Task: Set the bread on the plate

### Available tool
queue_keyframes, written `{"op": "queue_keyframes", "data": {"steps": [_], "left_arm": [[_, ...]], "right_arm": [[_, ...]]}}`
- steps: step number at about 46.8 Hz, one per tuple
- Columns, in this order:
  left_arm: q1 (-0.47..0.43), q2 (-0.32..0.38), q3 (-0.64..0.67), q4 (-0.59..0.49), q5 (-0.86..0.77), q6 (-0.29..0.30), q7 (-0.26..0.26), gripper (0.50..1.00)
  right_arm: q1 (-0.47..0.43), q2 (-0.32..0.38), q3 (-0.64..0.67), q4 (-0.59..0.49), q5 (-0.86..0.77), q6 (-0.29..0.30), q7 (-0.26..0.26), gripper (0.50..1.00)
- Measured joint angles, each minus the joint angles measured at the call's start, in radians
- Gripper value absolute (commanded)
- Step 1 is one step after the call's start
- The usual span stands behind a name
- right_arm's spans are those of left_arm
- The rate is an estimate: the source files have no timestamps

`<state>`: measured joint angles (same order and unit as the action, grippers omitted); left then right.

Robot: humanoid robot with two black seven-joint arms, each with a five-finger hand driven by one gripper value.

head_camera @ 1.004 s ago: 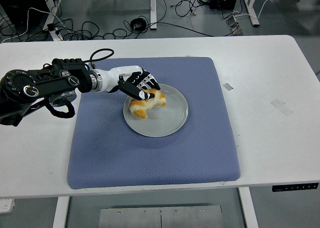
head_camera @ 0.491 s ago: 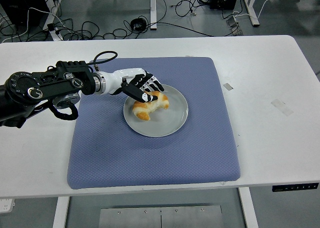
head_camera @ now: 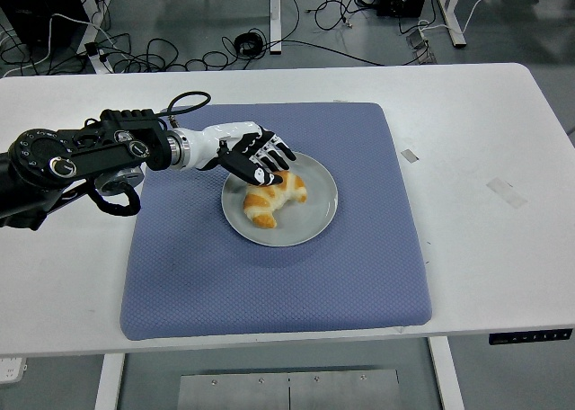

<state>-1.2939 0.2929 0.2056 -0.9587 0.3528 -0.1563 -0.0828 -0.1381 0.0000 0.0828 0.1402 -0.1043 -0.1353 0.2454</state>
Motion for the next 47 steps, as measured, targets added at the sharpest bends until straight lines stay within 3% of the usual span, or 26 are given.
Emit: {"op": "queue_keyframes", "data": {"steps": [12, 18, 35, 47], "left_arm": [[-0.001, 0.003, 0.000, 0.000, 0.000, 0.000, 0.000, 0.719], [-0.003, 0.003, 0.000, 0.000, 0.000, 0.000, 0.000, 0.798], [-0.017, 0.011, -0.034, -0.003, -0.001, -0.007, 0.000, 0.948], [-0.017, 0.011, -0.045, -0.003, -0.037, -0.009, 0.002, 0.968]], "right_arm": [[0.000, 0.000, 0.000, 0.001, 0.000, 0.000, 0.000, 1.000], [0.000, 0.000, 0.000, 0.001, 0.000, 0.000, 0.000, 1.000], [0.000, 0.000, 0.000, 0.000, 0.000, 0.000, 0.000, 1.000], [0.000, 0.000, 0.000, 0.000, 0.000, 0.000, 0.000, 1.000]]}}
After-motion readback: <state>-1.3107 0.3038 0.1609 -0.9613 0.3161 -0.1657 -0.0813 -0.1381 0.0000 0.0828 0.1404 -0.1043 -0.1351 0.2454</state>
